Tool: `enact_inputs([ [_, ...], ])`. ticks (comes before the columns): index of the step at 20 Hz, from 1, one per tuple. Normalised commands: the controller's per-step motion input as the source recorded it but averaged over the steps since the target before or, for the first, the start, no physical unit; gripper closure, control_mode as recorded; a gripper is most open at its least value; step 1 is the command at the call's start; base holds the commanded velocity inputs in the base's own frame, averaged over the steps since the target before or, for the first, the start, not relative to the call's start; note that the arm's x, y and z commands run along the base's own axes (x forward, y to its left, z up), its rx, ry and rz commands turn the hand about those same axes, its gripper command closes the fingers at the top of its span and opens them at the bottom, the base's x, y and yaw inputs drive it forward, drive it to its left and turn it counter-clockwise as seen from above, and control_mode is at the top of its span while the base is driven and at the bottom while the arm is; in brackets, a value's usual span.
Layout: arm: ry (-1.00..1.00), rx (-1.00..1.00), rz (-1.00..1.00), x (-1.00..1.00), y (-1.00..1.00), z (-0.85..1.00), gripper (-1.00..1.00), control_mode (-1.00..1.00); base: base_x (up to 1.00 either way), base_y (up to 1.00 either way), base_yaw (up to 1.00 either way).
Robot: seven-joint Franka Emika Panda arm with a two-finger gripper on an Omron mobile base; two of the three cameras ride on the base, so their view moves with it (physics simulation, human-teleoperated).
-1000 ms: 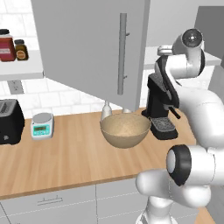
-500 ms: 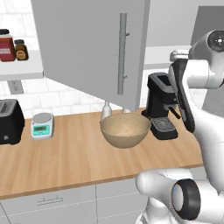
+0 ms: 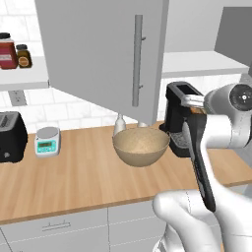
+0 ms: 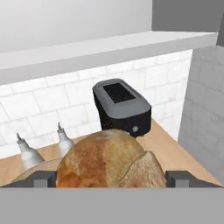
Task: Open the cabinet, pick up the bread from the cabinet and place it in the basket. Then move the basket to the dining counter.
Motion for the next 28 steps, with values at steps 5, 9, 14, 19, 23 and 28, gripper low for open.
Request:
enact_inputs([
  [5, 0.17, 0.26, 0.12, 0.62, 0.28, -0.51, 1.00, -1.00, 0.00, 0.00, 0.00],
  [9, 0.16, 0.24, 0.16, 0.38, 0.28, -0.22, 1.00, -1.00, 0.00, 0.00, 0.00],
  [14, 0.02, 0.04, 0.14, -0.14, 0.28, -0.22, 1.00, -1.00, 0.00, 0.00, 0.00],
  [19, -0.03, -0.06, 0.05, -0.23, 0.41, -0.58, 1.00, -1.00, 0.00, 0.00, 0.00],
  [23, -0.02, -0.06, 0.00, 0.39, 0.68, -0.39, 1.00, -1.00, 0.00, 0.00, 0.00],
  [28, 0.03, -0.07, 0.00, 0.63, 0.20, -0.04, 1.00, -1.00, 0.00, 0.00, 0.00],
])
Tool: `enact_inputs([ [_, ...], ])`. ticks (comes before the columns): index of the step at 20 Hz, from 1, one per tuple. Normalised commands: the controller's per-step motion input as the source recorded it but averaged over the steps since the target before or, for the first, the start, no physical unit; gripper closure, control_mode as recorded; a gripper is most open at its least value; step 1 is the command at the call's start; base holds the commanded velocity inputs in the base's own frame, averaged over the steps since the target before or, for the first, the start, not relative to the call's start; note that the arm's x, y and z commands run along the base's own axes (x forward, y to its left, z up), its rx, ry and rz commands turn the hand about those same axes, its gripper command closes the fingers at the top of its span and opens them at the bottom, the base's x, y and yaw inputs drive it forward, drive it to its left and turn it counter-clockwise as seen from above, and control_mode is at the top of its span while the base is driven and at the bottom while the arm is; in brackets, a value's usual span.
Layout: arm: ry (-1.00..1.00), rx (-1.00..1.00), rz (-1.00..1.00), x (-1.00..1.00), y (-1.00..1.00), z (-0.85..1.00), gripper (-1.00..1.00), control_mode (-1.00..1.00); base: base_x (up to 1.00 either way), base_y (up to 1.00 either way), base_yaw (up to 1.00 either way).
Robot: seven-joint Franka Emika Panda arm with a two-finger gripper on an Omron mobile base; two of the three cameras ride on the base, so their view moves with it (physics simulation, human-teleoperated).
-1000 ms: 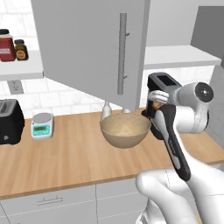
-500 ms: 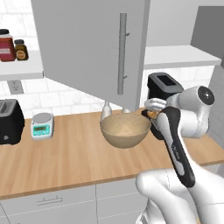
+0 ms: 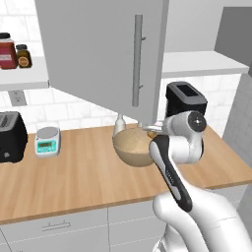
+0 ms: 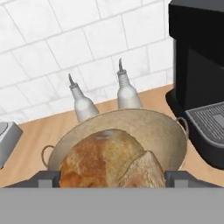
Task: Open the cabinet, pick up the bread from the cabinet and place it in the basket. Then move the basket to the dining counter.
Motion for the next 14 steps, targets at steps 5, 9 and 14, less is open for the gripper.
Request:
enact_inputs([
  [5, 0.07, -0.11, 0.04, 0.31, 0.03, -0.30, 1.00, -1.00, 0.00, 0.00, 0.00],
  [9, 0.09, -0.12, 0.06, 0.14, 0.05, -0.40, 1.00, -1.00, 0.00, 0.00, 0.00],
  [14, 0.04, -0.08, 0.09, 0.17, 0.03, -0.26, 1.00, -1.00, 0.00, 0.00, 0.00],
])
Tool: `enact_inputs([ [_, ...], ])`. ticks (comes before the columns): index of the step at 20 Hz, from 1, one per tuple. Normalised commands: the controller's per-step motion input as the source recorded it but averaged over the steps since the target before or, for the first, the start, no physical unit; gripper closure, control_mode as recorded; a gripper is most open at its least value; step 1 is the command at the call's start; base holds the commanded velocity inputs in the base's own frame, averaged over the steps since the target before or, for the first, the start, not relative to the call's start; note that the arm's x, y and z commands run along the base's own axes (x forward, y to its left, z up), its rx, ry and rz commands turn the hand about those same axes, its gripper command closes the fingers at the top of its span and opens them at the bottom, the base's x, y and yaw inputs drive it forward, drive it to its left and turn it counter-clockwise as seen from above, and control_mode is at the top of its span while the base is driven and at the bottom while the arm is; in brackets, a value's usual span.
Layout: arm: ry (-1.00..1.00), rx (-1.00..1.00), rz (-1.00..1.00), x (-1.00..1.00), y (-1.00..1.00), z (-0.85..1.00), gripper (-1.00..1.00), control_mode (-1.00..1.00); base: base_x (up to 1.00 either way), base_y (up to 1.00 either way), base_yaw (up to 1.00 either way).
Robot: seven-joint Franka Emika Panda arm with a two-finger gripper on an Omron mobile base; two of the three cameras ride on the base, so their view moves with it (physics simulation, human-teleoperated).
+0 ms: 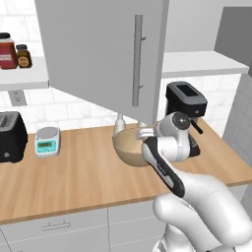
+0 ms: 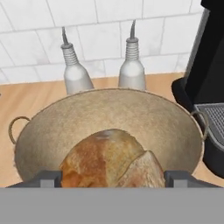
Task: Open the cabinet, pick up the bread from the cabinet and place it in the basket. Then move the basket to the dining counter.
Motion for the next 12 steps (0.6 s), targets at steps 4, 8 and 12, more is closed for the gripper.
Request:
enact_inputs([
  [4, 0.05, -0.06, 0.09, 0.21, 0.05, -0.28, 1.00, -1.00, 0.00, 0.00, 0.00],
  [8, 0.02, -0.06, 0.09, 0.19, 0.09, -0.24, 1.00, -1.00, 0.00, 0.00, 0.00],
  [12, 0.03, -0.05, 0.06, 0.24, 0.05, -0.01, 1.00, -1.00, 0.00, 0.00, 0.00],
])
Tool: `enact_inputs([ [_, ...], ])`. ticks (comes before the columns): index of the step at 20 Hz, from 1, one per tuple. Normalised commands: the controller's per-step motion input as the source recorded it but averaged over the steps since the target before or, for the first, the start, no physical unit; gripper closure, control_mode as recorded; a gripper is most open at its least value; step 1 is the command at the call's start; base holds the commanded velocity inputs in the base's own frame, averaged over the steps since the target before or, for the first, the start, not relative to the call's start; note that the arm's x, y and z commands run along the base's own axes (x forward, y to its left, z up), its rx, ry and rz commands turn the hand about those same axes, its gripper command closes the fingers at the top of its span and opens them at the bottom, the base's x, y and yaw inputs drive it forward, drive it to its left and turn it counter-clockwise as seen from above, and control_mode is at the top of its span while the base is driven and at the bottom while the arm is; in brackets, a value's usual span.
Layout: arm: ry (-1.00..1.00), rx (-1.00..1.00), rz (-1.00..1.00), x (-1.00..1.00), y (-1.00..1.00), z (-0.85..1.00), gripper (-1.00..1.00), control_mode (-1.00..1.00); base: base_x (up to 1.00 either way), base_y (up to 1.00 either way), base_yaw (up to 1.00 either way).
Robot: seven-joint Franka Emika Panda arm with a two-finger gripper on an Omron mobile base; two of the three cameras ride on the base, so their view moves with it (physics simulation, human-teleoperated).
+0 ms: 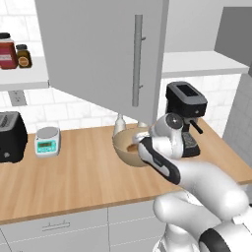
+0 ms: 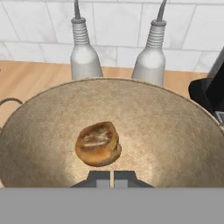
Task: Open the cabinet, pick up the bread from the cabinet and place it in the basket. Then move the basket to the dining counter.
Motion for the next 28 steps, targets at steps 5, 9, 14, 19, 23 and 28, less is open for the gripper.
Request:
enact_inputs([
  [5, 0.03, -0.06, 0.07, 0.04, 0.04, 0.00, 1.00, -1.00, 0.00, 0.00, 0.00],
  [9, 0.01, -0.06, 0.02, -0.34, -0.04, 0.20, -1.00, -1.00, 0.00, 0.00, 0.00],
  [14, 0.06, -0.01, 0.00, -0.35, -0.34, 0.31, -1.00, -1.00, 0.00, 0.00, 0.00],
  [19, 0.04, 0.06, 0.00, -0.71, -0.48, 0.06, -1.00, -1.00, 0.00, 0.00, 0.00],
  [23, 0.08, 0.06, -0.13, -0.61, -0.27, 0.20, -1.00, -1.00, 0.00, 0.00, 0.00],
  [28, 0.18, 0.08, -0.34, -0.32, 0.09, 0.50, -1.00, -1.00, 0.00, 0.00, 0.00],
])
